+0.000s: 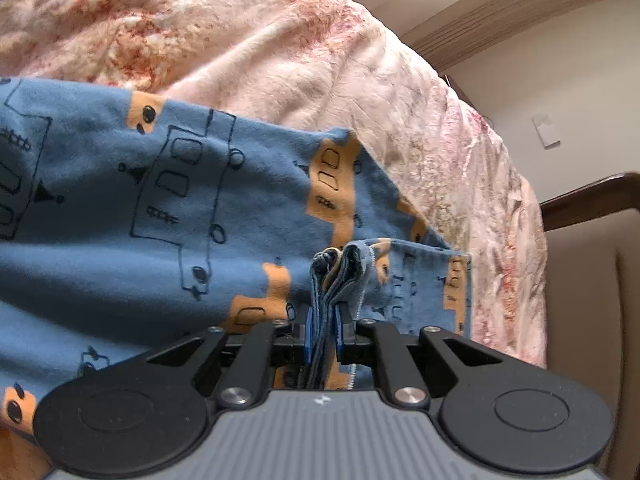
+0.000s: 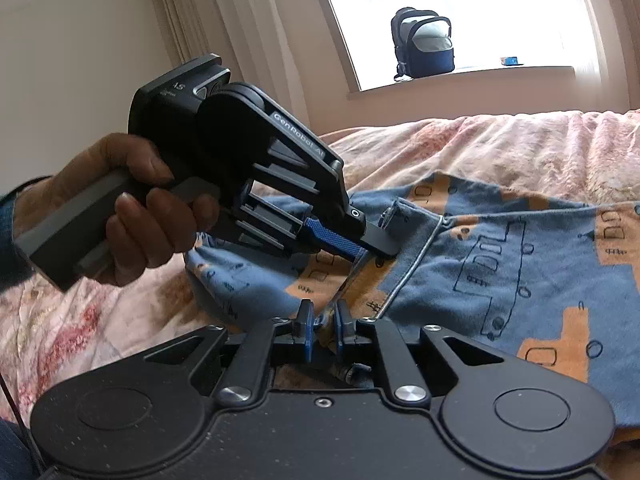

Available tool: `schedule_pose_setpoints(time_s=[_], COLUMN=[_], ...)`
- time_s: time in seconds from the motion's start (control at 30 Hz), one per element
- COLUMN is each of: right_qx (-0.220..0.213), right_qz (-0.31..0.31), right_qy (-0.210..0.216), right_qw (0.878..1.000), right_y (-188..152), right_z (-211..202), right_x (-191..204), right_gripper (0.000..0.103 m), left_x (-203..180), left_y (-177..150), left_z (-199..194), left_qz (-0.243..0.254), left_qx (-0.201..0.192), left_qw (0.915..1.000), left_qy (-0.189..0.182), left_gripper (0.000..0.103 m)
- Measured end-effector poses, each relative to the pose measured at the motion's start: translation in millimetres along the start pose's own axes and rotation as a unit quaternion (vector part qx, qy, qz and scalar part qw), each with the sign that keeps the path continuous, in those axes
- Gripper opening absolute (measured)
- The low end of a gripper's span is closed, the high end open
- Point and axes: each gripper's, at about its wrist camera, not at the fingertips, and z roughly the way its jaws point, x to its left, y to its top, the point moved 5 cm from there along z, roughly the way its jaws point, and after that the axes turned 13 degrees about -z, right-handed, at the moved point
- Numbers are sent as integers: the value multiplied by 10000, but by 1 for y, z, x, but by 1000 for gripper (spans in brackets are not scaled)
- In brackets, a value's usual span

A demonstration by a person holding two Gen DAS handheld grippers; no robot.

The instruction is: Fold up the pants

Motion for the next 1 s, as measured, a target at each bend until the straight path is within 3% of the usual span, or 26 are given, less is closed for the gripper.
schedule_pose_setpoints(time_s=[0.07,0.13,0.17,0.2,0.23,0.27,0.33,0.43,0.53,0.63,0.7,0.77,0.83,0.87,0.93,1.0], right_qx=[-32,-38,-58,-88,-120,-164,-134,22,162,67,-50,-225,-176,-50,169,338], right_qz=[-42,-177,-292,-457,-582,-691,-708,-805,-807,-858,-1087,-1524,-1926,-2114,-2386,-2428], right_qy=[-23,-68,-141,-359,-562,-867,-1496,-2705,-3485,-3468,-3240,-2827,-2503,-2435,-2573,-3091], right_qw=[10000,9998,9995,9983,9967,9937,9861,9594,9337,9340,9398,9468,9487,9466,9362,9189], right_y=[-2,-2,-1,-1,-2,-3,-6,-6,7,19,23,22,21,19,15,13], right_z=[-2,-9,-17,-29,-38,-53,-76,-100,-99,-78,-56,-34,-14,-4,5,5], right_x=[0,3,4,3,1,-5,-21,-58,-99,-124,-129,-125,-118,-116,-119,-135], right_gripper=[15,27,34,57,74,77,82,102,102,102,102,102,102,102,102,102], left_x=[-3,-7,-10,-13,-16,-19,-28,-41,-58,-68,-67,-56,-39,-35,-33,-32], left_y=[-3,-5,-6,-7,-9,-12,-19,-30,-38,-44,-43,-36,-28,-27,-28,-27], left_z=[-2,-7,-11,-15,-20,-23,-24,-13,5,17,24,26,27,26,29,31], left_qz=[117,166,209,267,342,441,764,1388,1770,2046,2138,1980,1751,1773,2056,2064], left_qx=[-119,-202,-268,-404,-630,-855,-1318,-1992,-2335,-2748,-2976,-2931,-2815,-2842,-2839,-2838], left_qw=[9998,9994,9991,9983,9966,9941,9853,9618,9423,9240,9099,9109,9240,9243,9171,9171], left_qy=[141,234,265,312,395,497,769,1264,1615,1697,1946,2125,1907,1831,1900,1891], left_gripper=[21,37,54,71,77,86,93,100,100,100,100,101,103,103,103,103])
